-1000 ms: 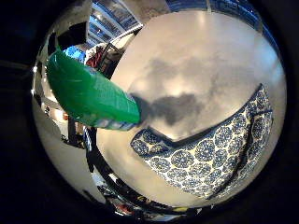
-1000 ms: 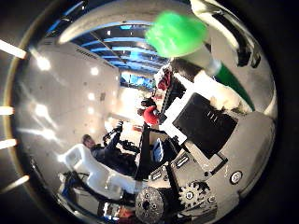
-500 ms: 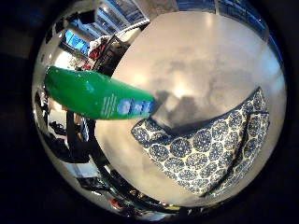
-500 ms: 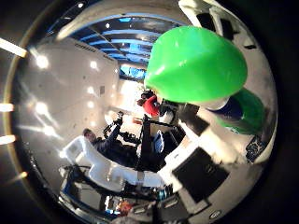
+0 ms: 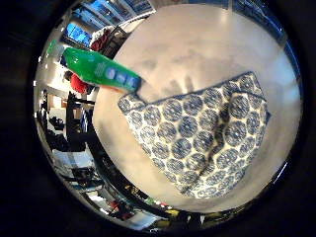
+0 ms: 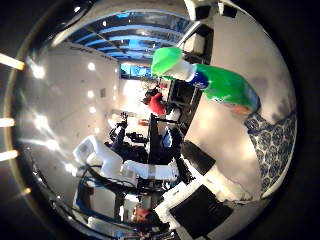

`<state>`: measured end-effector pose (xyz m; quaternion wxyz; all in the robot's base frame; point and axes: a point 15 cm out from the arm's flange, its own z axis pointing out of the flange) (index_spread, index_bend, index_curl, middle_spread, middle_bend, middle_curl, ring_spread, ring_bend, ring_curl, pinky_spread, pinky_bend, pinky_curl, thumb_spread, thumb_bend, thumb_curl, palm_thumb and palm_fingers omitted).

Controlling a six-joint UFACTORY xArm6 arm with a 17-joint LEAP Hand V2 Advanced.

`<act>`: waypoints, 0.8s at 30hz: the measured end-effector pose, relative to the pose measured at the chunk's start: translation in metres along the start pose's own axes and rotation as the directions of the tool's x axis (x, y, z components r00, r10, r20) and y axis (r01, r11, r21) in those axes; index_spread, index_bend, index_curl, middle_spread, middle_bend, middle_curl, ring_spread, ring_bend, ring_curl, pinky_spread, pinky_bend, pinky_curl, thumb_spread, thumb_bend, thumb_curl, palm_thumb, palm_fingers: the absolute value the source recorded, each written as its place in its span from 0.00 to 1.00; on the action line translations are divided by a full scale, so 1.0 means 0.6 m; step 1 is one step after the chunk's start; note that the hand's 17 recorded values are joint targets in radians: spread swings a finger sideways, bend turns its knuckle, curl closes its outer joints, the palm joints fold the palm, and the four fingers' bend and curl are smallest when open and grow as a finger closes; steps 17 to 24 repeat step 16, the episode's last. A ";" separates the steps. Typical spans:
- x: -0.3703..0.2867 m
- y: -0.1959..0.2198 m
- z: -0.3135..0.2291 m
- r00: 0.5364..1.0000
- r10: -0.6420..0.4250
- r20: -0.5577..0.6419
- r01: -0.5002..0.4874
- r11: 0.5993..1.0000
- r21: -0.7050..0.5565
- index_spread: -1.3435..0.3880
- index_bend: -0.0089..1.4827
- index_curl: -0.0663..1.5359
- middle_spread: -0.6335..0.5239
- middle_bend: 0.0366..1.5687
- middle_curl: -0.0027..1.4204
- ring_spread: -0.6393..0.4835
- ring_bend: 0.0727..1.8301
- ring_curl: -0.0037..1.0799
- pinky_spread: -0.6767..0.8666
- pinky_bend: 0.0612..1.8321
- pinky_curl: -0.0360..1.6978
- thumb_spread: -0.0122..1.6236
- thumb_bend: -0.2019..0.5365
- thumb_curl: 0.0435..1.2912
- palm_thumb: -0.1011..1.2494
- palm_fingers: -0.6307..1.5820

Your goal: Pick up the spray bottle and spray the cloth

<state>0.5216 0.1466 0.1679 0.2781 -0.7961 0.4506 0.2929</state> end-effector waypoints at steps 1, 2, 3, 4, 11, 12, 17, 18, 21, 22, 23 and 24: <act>0.009 0.012 -0.011 1.000 0.016 -0.004 -0.016 1.000 -0.011 0.50 0.09 0.23 0.51 0.09 0.25 0.64 0.14 0.23 0.69 0.20 0.25 0.65 0.23 0.29 0.58 0.25; 0.015 0.020 -0.017 1.000 0.028 -0.005 -0.029 0.999 -0.019 0.50 0.09 0.23 0.51 0.09 0.25 0.65 0.14 0.23 0.69 0.20 0.24 0.65 0.23 0.28 0.58 0.25; 0.020 0.029 -0.026 0.999 0.040 -0.005 -0.040 0.999 -0.025 0.49 0.09 0.22 0.51 0.08 0.24 0.66 0.13 0.23 0.69 0.21 0.24 0.65 0.23 0.28 0.57 0.24; 0.028 0.037 -0.035 0.999 0.052 -0.004 -0.052 0.998 -0.025 0.49 0.09 0.21 0.51 0.09 0.23 0.66 0.13 0.23 0.69 0.21 0.24 0.66 0.23 0.27 0.56 0.24; 0.080 0.094 -0.137 0.992 0.114 -0.050 -0.113 0.993 0.015 0.50 0.10 0.17 0.51 0.08 0.20 0.67 0.11 0.23 0.69 0.20 0.22 0.66 0.24 0.24 0.54 0.25; 0.088 0.104 -0.151 0.991 0.124 -0.057 -0.123 0.992 0.020 0.50 0.10 0.17 0.51 0.08 0.20 0.67 0.11 0.23 0.69 0.20 0.22 0.66 0.24 0.23 0.53 0.25; 0.118 0.149 -0.209 0.982 0.173 -0.074 -0.170 0.984 0.048 0.50 0.11 0.17 0.51 0.08 0.19 0.66 0.09 0.23 0.69 0.19 0.22 0.66 0.24 0.23 0.53 0.25; 0.118 0.149 -0.209 0.982 0.173 -0.074 -0.170 0.984 0.048 0.50 0.11 0.17 0.51 0.08 0.19 0.66 0.09 0.23 0.69 0.19 0.22 0.66 0.24 0.23 0.53 0.25; 0.118 0.149 -0.209 0.982 0.173 -0.074 -0.170 0.984 0.048 0.50 0.11 0.17 0.51 0.08 0.19 0.66 0.09 0.23 0.69 0.19 0.22 0.66 0.24 0.23 0.53 0.25; 0.118 0.149 -0.209 0.982 0.173 -0.074 -0.170 0.984 0.048 0.50 0.11 0.17 0.51 0.08 0.19 0.66 0.09 0.23 0.69 0.19 0.22 0.66 0.24 0.23 0.53 0.25; 0.118 0.149 -0.209 0.982 0.173 -0.074 -0.170 0.984 0.048 0.50 0.11 0.17 0.51 0.08 0.19 0.66 0.09 0.23 0.69 0.19 0.22 0.66 0.24 0.23 0.53 0.25; 0.118 0.149 -0.209 0.982 0.173 -0.074 -0.170 0.984 0.048 0.50 0.11 0.17 0.51 0.08 0.19 0.66 0.09 0.23 0.69 0.19 0.22 0.66 0.24 0.23 0.53 0.25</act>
